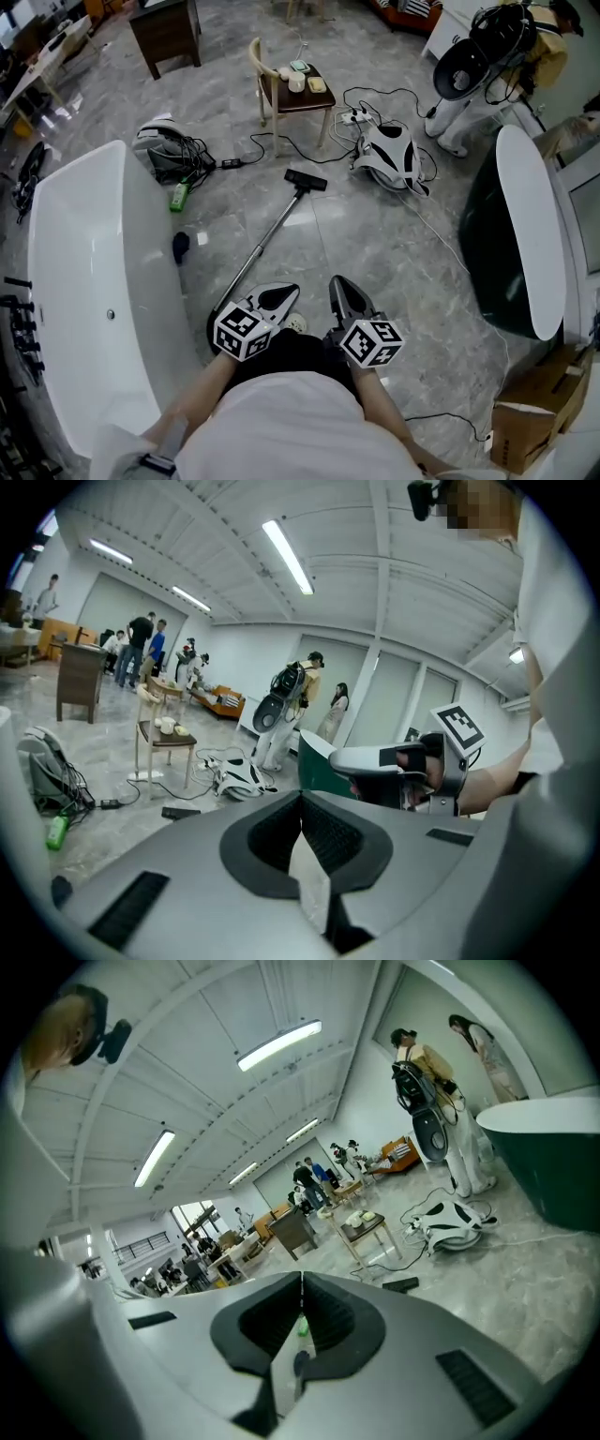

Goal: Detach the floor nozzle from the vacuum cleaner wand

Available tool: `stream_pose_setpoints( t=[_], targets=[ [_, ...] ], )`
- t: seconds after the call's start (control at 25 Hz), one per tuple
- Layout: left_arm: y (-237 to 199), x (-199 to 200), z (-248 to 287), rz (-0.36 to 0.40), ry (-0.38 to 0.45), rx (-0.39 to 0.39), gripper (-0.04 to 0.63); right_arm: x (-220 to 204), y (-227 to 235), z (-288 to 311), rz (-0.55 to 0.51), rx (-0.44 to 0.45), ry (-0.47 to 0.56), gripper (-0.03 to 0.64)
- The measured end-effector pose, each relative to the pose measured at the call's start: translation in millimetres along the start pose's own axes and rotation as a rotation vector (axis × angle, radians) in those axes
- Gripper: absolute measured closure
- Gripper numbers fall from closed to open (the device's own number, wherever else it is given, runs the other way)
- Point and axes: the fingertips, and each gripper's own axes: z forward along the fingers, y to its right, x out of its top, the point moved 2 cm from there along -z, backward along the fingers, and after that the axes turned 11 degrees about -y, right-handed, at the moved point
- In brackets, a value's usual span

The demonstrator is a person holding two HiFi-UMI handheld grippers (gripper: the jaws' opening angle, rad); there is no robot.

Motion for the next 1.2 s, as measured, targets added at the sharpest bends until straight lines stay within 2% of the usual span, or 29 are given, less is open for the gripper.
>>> stream_pose_setpoints(
  t=[0.08,0.16,0.28,0.4,0.76,1.0,1.2],
  targets=[
    [-5,7,-8,0.002,0.055,0.056,0.586,-3,-2,-2,0.070,0.056,0.002,0.600],
    [-9,11,-16,-0.005,0.090,0.104,0.586,-9,-3,-4,0.095,0.074,-0.007,0.600],
    [-14,13,-25,-0.002,0.104,0.180,0.586,-13,3,-7,0.090,0.033,-0.019,0.600],
    [-21,13,-28,-0.024,0.096,0.256,0.586,-12,11,-14,0.140,0.015,-0.008,0.600],
    [-18,10,-21,-0.016,0.071,0.202,0.586,-11,23,-7,0.191,-0.008,-0.013,0.600],
    [-32,28,-6,-0.010,0.074,0.185,0.586,5,28,10,0.099,-0.052,-0.043,0.600],
    [-52,45,11,-0.021,0.087,0.177,0.586,19,31,29,0.060,-0.044,-0.055,0.600]
  ],
)
